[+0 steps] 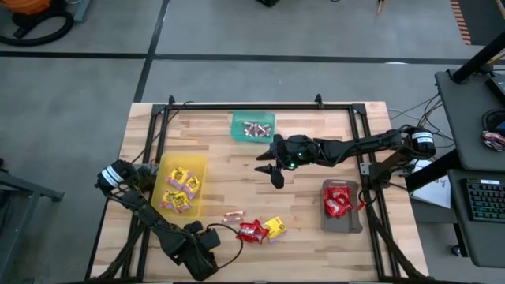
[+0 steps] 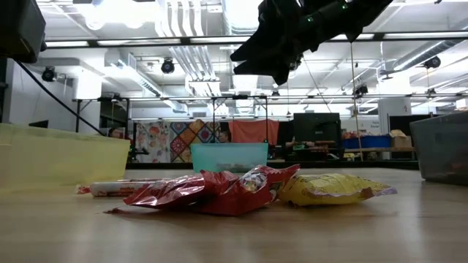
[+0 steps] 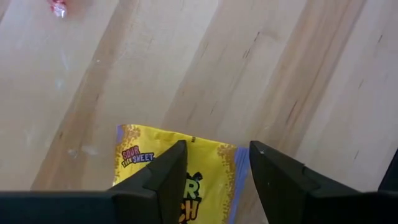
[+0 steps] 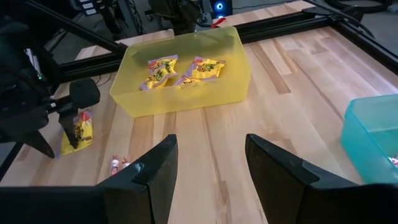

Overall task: Sort candy
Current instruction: Put the yellow candy into the yellow bin

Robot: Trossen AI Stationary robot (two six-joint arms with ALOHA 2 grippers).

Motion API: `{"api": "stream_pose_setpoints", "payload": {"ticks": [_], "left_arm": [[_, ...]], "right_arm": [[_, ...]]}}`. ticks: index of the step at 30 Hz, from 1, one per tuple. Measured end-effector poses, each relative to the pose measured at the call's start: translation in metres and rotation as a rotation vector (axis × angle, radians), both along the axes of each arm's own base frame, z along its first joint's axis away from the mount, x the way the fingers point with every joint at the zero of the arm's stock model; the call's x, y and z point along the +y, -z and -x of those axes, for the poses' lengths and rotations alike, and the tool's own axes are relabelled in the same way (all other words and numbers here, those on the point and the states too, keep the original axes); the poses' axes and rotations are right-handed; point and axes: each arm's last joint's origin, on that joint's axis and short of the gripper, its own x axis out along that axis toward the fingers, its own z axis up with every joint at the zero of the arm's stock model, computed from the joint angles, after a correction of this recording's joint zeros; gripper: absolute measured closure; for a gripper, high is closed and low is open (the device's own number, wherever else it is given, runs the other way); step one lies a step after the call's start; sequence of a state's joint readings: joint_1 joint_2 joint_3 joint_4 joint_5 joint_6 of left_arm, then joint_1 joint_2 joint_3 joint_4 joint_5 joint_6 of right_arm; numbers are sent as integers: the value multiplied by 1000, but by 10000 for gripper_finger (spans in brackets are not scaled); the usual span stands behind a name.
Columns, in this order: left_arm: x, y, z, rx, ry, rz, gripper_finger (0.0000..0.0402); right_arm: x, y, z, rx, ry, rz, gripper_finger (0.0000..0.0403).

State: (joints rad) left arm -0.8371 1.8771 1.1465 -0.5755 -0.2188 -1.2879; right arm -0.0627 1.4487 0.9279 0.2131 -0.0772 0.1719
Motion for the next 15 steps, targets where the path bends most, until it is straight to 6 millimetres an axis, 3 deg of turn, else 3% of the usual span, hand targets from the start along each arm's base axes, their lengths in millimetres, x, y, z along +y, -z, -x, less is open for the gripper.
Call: {"api": "stream_pose_setpoints", "payload": {"ticks": [15], "left_arm": [[-1,0,-1,-6,14,1,306]], "right_arm": [[2,0,0,2,-6,0,223]]}}
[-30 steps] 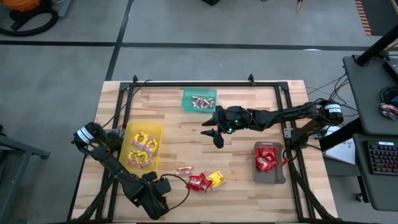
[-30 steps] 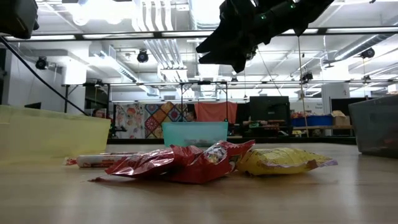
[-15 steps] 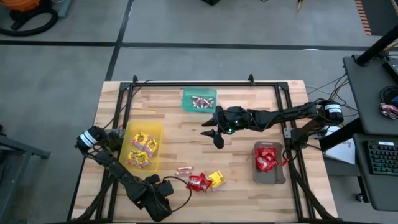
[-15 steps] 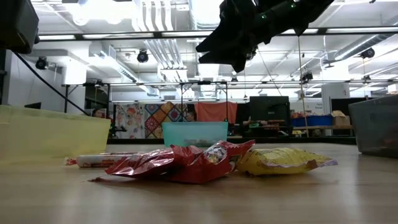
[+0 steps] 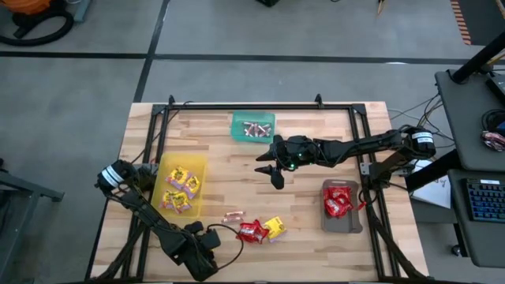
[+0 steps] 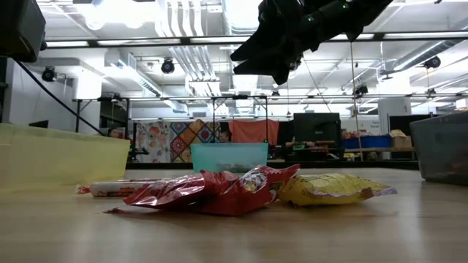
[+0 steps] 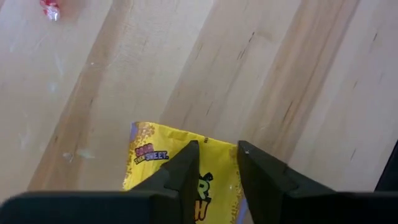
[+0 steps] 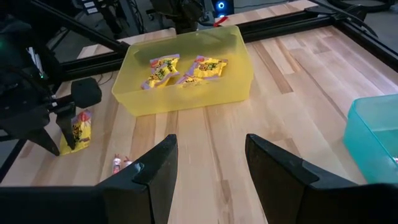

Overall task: Sort candy
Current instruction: Put the yellow candy into the yellow bin

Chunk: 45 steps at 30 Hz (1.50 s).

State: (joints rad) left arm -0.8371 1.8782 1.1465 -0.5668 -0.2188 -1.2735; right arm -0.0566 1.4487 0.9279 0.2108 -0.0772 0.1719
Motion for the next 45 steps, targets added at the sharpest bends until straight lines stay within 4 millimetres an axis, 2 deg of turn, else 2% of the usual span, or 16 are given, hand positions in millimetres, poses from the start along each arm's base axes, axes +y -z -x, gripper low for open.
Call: {"api": "stream_pose_setpoints", "payload": {"ticks": [5,7,12,23,30,39,45], "left_arm": [[0,0,0,-4,14,-1,383],[0,-2,0,-7,12,4,394],[0,-10,0,-23,26,14,400],[4,-55,0,-186,79,-32,401],[14,-70,7,-206,68,-70,401],[41,-103,29,-188,-2,-137,402],[71,-115,56,-31,-151,-257,402]], "right_arm": [[0,2,1,21,0,-1,223],[0,4,1,38,0,-2,223],[0,5,2,52,0,-3,223],[0,5,2,53,-6,9,223],[0,6,2,67,-7,11,223],[0,7,3,73,-6,10,223],[0,7,3,75,-7,10,223]]}}
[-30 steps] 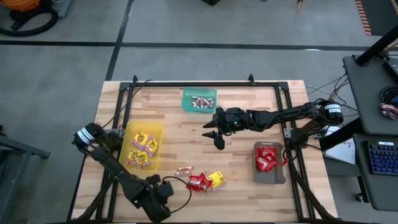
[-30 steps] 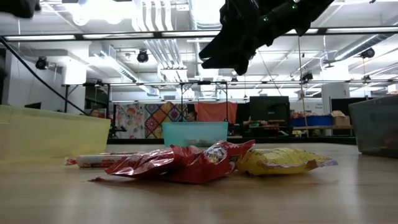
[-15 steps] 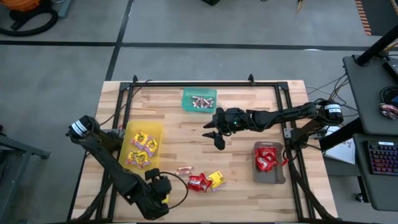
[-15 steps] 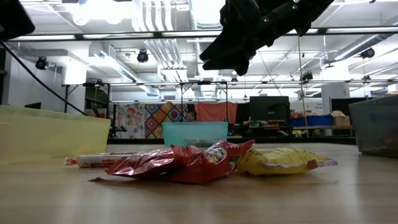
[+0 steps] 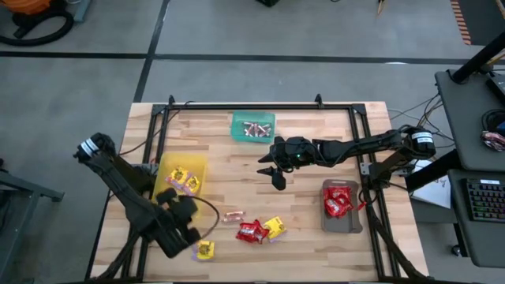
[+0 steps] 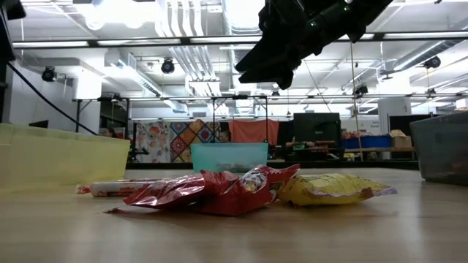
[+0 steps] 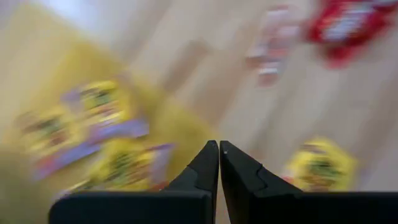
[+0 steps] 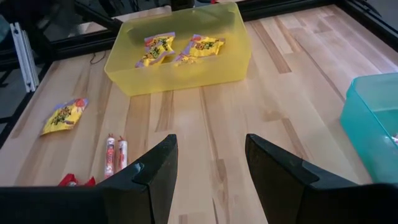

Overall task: Sort candy
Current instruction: Put the yellow candy into the yellow bin

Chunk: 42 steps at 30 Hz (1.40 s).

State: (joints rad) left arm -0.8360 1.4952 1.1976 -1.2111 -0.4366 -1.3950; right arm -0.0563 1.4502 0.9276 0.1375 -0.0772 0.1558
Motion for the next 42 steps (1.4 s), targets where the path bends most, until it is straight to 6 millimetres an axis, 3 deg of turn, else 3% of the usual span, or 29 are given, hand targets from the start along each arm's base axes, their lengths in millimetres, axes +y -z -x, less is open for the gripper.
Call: {"api": "stream_pose_setpoints", "payload": {"ticks": [5,13,20,33,42], "left_arm": [[8,-2,7,40,-49,-42,401],[-25,-5,-16,-115,275,164,401],[-48,21,-31,-96,284,219,379],[-73,78,-46,92,309,170,248],[-79,97,-42,176,317,166,256]], "right_arm": [[0,0,0,1,0,0,223],[0,3,1,32,0,-2,223],[0,4,1,39,0,-3,223],[0,6,2,63,-1,-4,223],[0,6,2,62,-1,-4,223]]}}
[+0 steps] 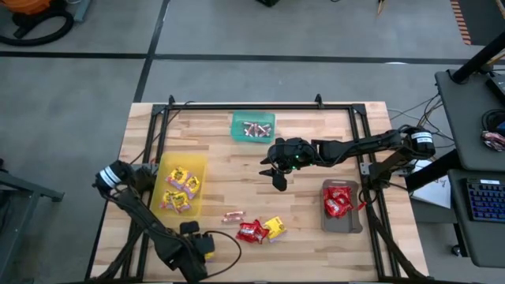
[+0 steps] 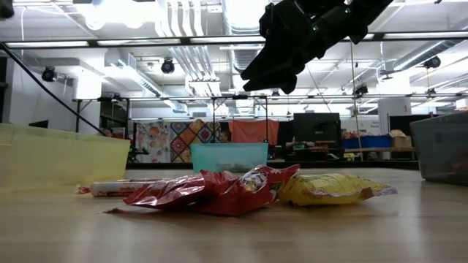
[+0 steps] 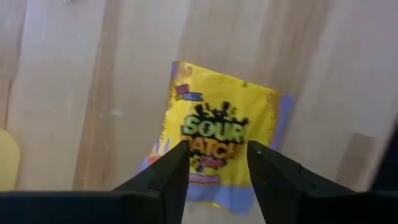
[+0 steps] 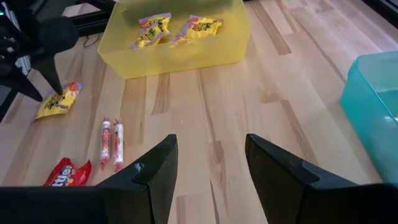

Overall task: Sort candy
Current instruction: Put the yellow candy into the yellow bin

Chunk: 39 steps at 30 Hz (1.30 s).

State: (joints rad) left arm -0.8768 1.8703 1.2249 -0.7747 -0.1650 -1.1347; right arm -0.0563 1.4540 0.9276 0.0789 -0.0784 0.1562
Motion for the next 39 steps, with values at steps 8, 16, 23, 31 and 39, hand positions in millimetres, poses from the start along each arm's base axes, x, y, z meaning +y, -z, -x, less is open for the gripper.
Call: {"api": "stream_pose_setpoints", "payload": {"ticks": [8,16,23,31,39], "left_arm": [[0,14,0,24,-1,-41,281],[0,17,0,31,-9,-57,333],[1,15,0,33,-38,-54,393],[3,-14,1,-60,-69,-56,402],[26,-72,13,-87,-181,-192,401]], "right_arm": [[0,0,0,2,4,-7,223],[3,1,0,11,-12,-11,223],[6,2,1,24,-22,-7,223],[7,2,1,24,-28,-5,223],[8,2,1,24,-26,-11,223]]}}
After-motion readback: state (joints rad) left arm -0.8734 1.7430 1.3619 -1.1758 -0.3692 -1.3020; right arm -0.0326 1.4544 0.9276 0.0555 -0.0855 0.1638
